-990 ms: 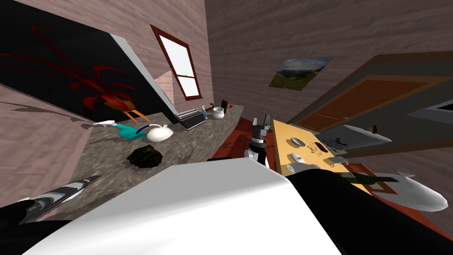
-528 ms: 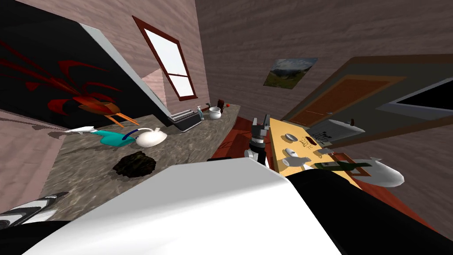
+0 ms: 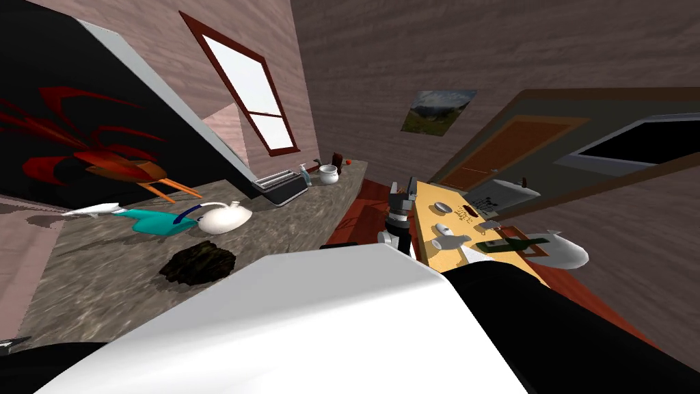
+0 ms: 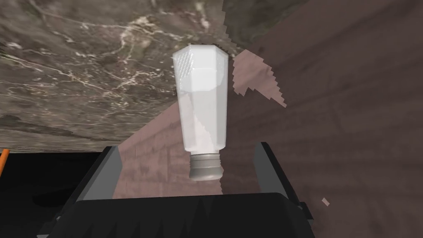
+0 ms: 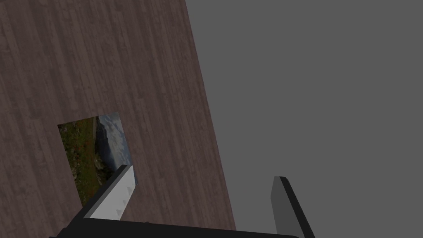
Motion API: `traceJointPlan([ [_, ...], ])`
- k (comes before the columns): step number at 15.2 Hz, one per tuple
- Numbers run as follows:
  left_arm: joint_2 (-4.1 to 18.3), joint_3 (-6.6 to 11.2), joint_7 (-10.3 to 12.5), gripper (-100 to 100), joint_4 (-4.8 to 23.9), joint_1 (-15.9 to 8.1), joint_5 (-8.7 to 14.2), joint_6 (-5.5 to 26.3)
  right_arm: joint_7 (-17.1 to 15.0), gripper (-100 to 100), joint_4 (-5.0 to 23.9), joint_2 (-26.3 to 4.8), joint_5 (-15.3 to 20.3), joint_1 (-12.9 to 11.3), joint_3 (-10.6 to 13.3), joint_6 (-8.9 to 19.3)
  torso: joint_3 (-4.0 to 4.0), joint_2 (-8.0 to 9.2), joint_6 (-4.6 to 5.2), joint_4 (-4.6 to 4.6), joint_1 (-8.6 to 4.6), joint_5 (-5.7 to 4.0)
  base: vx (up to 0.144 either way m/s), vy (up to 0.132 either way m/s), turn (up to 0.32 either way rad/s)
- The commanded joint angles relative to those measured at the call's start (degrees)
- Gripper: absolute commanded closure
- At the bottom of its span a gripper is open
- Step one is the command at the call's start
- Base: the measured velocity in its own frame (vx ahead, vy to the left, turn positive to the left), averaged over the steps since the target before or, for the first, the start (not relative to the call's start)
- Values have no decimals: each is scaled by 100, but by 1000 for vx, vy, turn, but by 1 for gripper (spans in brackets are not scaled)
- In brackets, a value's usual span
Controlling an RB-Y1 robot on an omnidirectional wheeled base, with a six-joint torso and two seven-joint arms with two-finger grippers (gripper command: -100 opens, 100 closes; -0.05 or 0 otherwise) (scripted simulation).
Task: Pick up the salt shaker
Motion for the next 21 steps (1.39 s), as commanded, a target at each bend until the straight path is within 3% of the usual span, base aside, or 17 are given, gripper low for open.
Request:
traceJointPlan([
  [1,-191,-268,-260,-100,200,117,286,-286,0,0,0,0,0,0,0,0,0,0,0,0,0,0,3,7,-331],
  [2,-191,-239,-260,-100,200,117,244,-280,0,0,0,0,0,-1,1,0,-1,-2,7,-1,-2,1,9,17,-342],
  [5,-191,-268,-260,-100,200,117,492,-313,0,0,0,0,0,1,0,0,-5,-8,-3,-2,0,0,9,12,-1],
  [6,-382,-520,-519,-100,400,234,688,-579,0,0,0,0,0,1,0,0,-5,-8,-3,-2,-3,0,11,1,-240],
  [8,-382,-535,-519,-100,400,234,968,-626,0,0,0,0,0,-1,1,0,-6,-10,6,-2,-3,0,10,13,-226],
  [9,-382,-535,-519,-100,400,234,984,-626,0,0,0,0,0,0,0,0,-6,-10,1,-2,-1,0,5,11,-19],
  [10,-573,-717,-761,-100,600,352,1151,-831,0,0,0,0,0,0,0,0,-5,-9,-1,-2,-2,-1,10,10,-236],
  [11,-573,-541,-779,-100,548,352,1054,-838,0,0,0,0,0,-1,0,0,-4,-7,1,-2,-4,-1,11,17,-243],
  [13,-573,-749,-779,-100,600,352,1255,-939,0,0,0,0,0,0,0,0,-6,-10,3,-3,1,0,7,14,-95],
  [15,-573,-803,-779,-100,600,352,1477,-939,0,0,0,0,0,1,0,0,-5,-8,-2,-2,-3,-1,2,2,21],
  [16,-764,-1035,-1039,-100,800,469,1620,-1215,0,0,0,0,0,1,0,0,-4,-7,-2,-2,-6,-1,8,-1,-288],
  [21,-764,-1070,-1039,-100,800,469,1969,-1252,0,0,0,0,0,1,0,0,-4,-7,-3,-2,-4,-1,5,10,-71],
])
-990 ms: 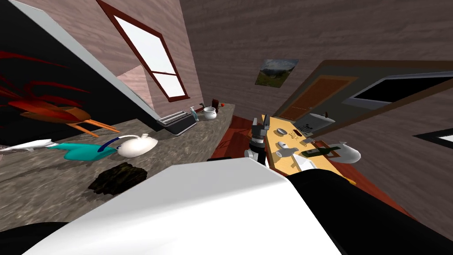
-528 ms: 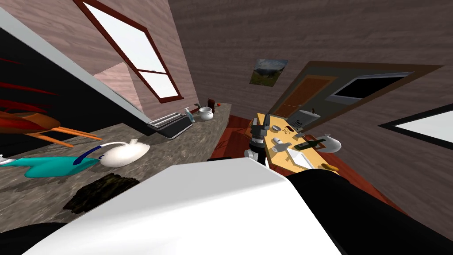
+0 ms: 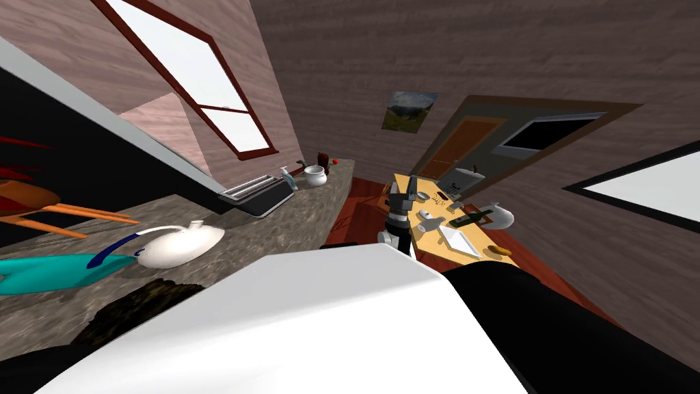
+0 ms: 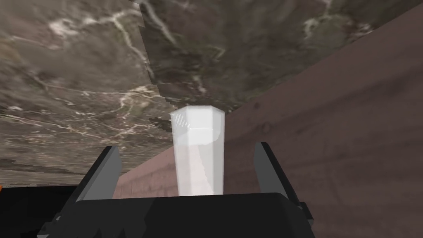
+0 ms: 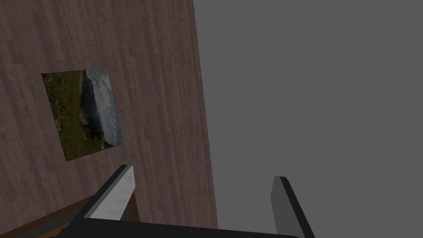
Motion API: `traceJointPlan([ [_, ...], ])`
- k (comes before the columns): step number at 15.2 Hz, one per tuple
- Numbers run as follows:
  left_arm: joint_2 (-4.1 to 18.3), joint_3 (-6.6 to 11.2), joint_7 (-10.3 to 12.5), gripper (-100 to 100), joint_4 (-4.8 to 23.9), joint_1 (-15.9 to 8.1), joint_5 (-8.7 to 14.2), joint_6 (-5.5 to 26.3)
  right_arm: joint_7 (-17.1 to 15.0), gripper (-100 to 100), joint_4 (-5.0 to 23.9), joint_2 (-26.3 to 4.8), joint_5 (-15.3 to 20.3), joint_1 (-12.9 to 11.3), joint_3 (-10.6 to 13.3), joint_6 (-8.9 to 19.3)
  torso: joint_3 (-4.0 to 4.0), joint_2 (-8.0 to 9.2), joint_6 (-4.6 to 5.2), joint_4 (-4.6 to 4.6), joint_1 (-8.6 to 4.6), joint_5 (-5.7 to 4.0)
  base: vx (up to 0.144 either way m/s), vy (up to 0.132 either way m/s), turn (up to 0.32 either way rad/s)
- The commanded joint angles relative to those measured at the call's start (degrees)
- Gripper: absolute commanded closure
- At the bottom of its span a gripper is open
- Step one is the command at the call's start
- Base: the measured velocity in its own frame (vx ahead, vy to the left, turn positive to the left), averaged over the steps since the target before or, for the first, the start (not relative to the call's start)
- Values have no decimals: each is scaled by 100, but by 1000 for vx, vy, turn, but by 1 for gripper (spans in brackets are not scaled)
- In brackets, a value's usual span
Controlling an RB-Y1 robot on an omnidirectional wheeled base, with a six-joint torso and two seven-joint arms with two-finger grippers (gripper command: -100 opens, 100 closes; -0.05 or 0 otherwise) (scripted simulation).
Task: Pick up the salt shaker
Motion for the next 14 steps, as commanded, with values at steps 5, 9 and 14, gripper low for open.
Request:
traceJointPlan([
  [5,-366,-578,-501,-100,418,220,883,-641,0,0,0,0,0,0,0,0,-1,-1,-2,0,5,1,7,12,-194],
  [9,-558,-845,-702,-100,618,337,1388,-962,0,0,0,0,0,0,0,0,-1,-2,-1,0,4,1,8,13,-174],
  [14,-749,-785,-1035,-100,819,454,1932,-1150,0,0,0,0,0,-1,1,0,-1,-1,5,-1,2,-1,6,14,-199],
])
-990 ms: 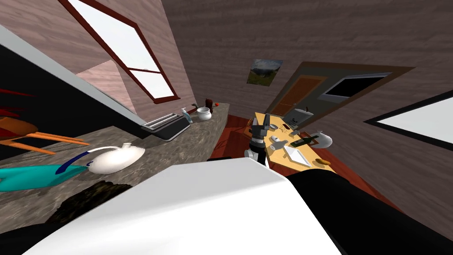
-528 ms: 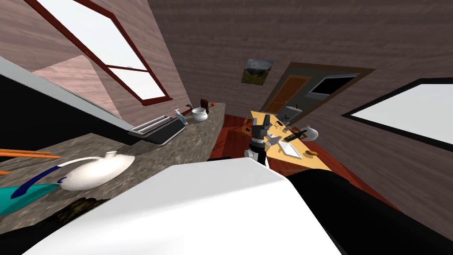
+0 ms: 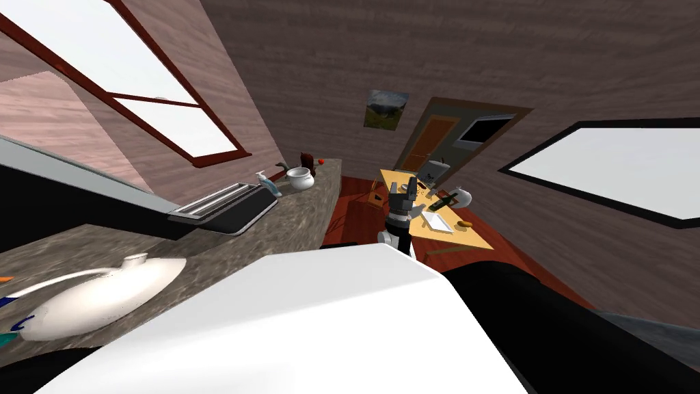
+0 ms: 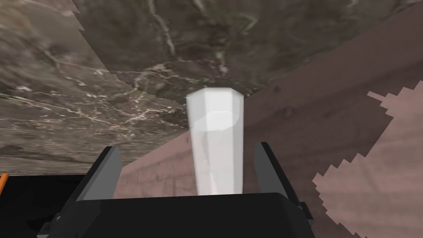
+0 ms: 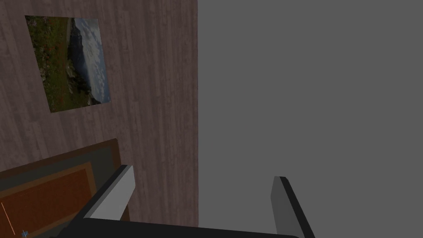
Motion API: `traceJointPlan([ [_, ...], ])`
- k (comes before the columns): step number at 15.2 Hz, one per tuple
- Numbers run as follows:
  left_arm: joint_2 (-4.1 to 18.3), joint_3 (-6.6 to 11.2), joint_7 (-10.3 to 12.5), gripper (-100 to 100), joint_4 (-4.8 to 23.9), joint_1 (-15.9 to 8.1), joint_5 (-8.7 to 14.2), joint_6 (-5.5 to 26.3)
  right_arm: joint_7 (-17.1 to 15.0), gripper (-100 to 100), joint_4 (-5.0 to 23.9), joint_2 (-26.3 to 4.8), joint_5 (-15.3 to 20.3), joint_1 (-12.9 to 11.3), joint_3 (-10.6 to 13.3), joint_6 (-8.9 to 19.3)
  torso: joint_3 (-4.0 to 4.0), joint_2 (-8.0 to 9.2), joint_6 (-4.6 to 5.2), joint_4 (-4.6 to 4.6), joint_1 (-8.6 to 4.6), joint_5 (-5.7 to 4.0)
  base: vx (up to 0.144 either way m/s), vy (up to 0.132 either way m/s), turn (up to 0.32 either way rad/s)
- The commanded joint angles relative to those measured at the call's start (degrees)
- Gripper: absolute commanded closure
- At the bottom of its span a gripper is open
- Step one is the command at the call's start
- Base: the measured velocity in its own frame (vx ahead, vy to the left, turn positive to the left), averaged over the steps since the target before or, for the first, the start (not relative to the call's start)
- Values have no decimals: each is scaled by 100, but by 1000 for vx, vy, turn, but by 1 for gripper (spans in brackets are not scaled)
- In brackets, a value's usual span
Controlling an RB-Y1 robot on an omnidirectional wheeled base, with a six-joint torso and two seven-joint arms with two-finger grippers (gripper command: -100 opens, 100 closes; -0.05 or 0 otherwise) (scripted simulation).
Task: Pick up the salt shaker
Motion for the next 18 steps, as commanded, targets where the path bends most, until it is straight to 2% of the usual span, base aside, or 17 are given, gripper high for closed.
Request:
traceJointPlan([
  [1,32,-286,170,-100,200,-113,286,-286,0,0,0,0,0,0,0,0,0,0,0,0,0,0,4,20,-101],
  [4,32,-607,170,-100,200,-113,295,-355,0,0,0,0,0,1,-1,0,1,2,-10,1,-2,1,1,6,29],
  [5,32,-607,170,-100,200,-113,295,-355,0,0,0,0,0,1,-1,0,2,3,-10,1,-6,0,0,0,0],
  [6,-159,-849,-89,-100,400,4,564,-639,0,0,0,0,0,1,-1,0,2,3,-8,1,-7,0,6,-2,-316],
  [9,-159,-874,-89,-100,400,4,787,-668,0,0,0,0,0,1,-1,0,1,2,-7,1,-1,1,3,16,-136],
  [10,-350,-1142,-313,-100,600,121,960,-946,0,0,0,0,0,1,-1,0,1,2,-9,1,-1,1,5,12,-247],
  [14,-350,-1142,-349,-100,600,121,1279,-981,0,0,0,0,0,1,-1,0,1,1,-8,1,0,1,4,15,-100],
  [15,-339,-1141,-319,-100,598,111,1174,-977,0,0,0,0,0,1,-1,0,1,1,-9,1,-2,1,1,2,16],
  [16,-159,-874,-89,100,400,4,917,-689,0,0,0,0,0,1,-1,0,1,1,-8,1,-4,0,-3,-5,265],
  [18,-159,-874,-239,100,400,4,988,-668,0,0,0,0,0,2,-1,0,4,-1,-5,9,-13,7,-9,-19,242],
])
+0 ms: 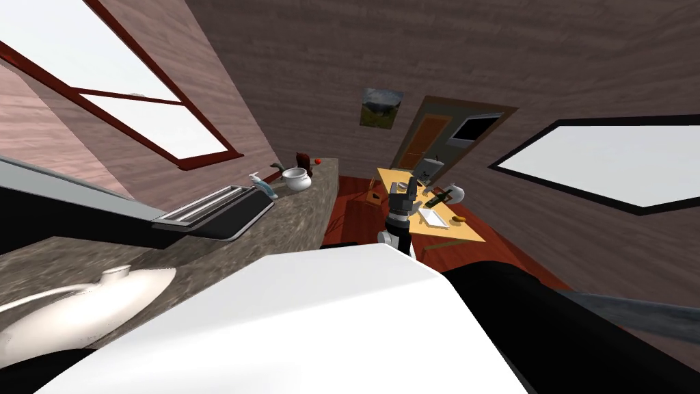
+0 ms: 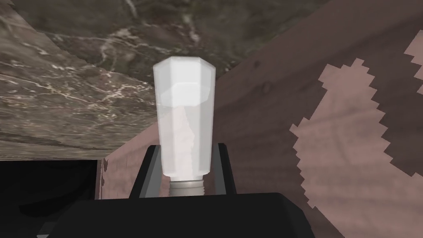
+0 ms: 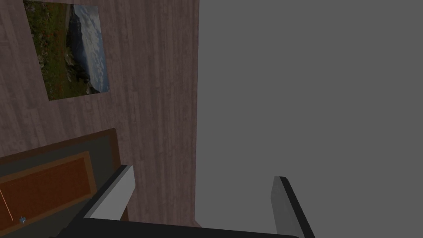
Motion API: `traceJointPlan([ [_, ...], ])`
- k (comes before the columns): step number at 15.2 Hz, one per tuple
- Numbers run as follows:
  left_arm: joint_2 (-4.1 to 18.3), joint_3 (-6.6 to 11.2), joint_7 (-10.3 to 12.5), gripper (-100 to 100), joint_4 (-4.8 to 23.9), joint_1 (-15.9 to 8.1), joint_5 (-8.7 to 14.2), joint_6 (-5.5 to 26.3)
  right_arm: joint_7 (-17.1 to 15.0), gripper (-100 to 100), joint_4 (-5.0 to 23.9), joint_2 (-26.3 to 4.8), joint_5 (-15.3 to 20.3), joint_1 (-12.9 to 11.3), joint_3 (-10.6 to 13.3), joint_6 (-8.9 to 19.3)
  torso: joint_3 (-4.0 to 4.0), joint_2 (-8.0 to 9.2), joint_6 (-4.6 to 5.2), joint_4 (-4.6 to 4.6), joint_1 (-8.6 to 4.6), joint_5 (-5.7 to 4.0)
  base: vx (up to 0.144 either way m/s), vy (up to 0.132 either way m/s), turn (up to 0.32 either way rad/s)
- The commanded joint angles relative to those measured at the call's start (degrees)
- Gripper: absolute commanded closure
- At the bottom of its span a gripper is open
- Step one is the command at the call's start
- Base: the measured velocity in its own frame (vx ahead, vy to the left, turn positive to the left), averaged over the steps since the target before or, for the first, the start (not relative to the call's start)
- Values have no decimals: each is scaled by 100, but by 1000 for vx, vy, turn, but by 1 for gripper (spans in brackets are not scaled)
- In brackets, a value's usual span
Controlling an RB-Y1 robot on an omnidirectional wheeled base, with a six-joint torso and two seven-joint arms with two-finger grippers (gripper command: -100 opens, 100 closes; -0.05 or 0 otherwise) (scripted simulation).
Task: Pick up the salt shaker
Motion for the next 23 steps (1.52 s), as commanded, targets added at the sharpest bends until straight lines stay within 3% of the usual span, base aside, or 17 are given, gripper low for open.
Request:
traceJointPlan([
  [1,17,-59,286,100,51,-92,-286,42,0,0,0,0,0,0,0,0,0,0,0,0,0,0,-2,-21,-11],
  [2,208,208,460,100,-149,-209,-449,302,0,0,0,0,0,0,0,0,3,3,2,2,8,5,-8,-10,256],
  [4,208,208,359,100,-149,-209,-482,355,0,0,0,0,0,1,-1,0,10,7,-6,13,15,27,-7,-18,193],
  [8,208,208,577,100,-149,-209,-812,355,0,0,0,0,0,0,0,0,14,10,2,19,31,48,0,-6,-6],
  [9,399,476,812,100,-349,-326,-1029,643,0,0,0,-1,0,0,0,0,15,10,3,20,34,51,-4,-1,244],
  [12,399,476,837,100,-349,-326,-1304,668,0,0,0,0,0,0,0,0,22,15,-9,29,32,71,-5,-12,155],
  [13,590,743,1065,100,-549,-443,-1465,941,0,0,0,0,0,0,0,0,24,18,-7,31,33,77,-5,-15,262],
  [14,590,525,1096,100,-549,-443,-1655,913,0,0,0,0,0,1,-1,0,26,19,-12,34,41,88,-5,-21,276],
  [15,590,506,1096,100,-549,-443,-1796,951,0,0,0,0,0,1,-1,0,32,26,-25,38,43,101,-3,-16,103],
  [17,590,743,1096,100,-549,-443,-1796,981,0,0,0,0,0,0,0,0,40,37,-23,42,50,114,-3,-12,7],
  [19,590,743,1096,100,-549,-443,-1796,981,0,0,0,-1,0,0,0,0,40,38,-16,43,60,114,-3,-2,-18],
  [20,781,876,1356,100,-749,-560,-2070,1211,0,0,0,-1,0,0,0,0,41,38,-17,44,63,115,-8,2,268],
  [22,781,1011,1356,100,-749,-560,-2289,1294,0,0,0,-1,0,1,-1,0,45,45,-32,45,60,116,-8,-18,224],
  [23,781,1011,1356,100,-749,-560,-2289,1294,0,0,0,0,0,0,-1,0,44,45,-25,44,58,114,-6,-13,19],
])
